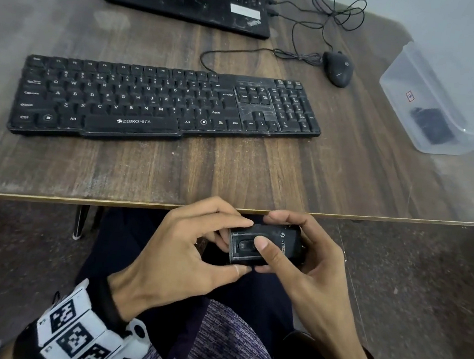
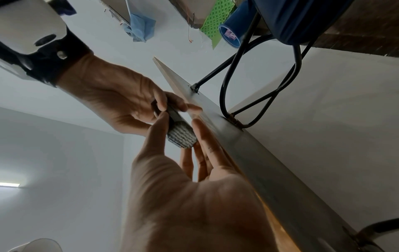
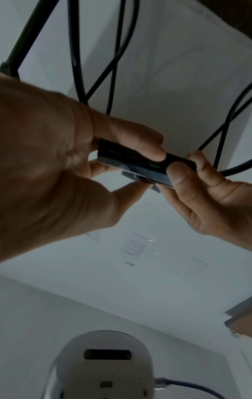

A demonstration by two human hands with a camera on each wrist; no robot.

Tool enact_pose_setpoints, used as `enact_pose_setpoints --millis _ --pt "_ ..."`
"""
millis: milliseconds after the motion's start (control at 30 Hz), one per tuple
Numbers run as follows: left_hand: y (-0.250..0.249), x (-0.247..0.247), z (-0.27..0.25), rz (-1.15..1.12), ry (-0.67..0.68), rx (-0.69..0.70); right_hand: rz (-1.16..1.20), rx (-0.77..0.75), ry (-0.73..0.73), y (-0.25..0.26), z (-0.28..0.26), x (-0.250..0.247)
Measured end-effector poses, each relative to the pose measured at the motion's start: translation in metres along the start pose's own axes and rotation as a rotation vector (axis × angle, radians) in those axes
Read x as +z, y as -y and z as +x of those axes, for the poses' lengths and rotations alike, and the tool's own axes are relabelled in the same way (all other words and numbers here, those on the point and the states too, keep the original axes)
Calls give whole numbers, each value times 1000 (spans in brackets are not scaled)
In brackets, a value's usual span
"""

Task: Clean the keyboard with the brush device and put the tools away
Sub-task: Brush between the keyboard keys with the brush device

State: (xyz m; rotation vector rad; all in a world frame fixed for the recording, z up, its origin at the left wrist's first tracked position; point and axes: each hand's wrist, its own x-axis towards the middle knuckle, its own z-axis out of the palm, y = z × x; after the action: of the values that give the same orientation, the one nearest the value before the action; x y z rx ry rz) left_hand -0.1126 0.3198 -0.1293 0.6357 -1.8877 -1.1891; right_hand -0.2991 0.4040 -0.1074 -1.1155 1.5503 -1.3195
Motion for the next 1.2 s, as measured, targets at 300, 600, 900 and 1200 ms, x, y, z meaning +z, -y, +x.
enact_pose_setpoints --millis 300,600,900,1200 --pt "8 13 -14 -100 -87 -55 -203 -92 -23 1 -6 4" --pt "2 15 -15 -373 -50 -161 -215 -130 -9 25 -7 1" --pt "-2 24 -12 -652 -159 -354 -636 -454 19 48 -7 -5" --pt "-8 32 -15 -742 -186 -481 -543 -376 -22 45 -9 -2"
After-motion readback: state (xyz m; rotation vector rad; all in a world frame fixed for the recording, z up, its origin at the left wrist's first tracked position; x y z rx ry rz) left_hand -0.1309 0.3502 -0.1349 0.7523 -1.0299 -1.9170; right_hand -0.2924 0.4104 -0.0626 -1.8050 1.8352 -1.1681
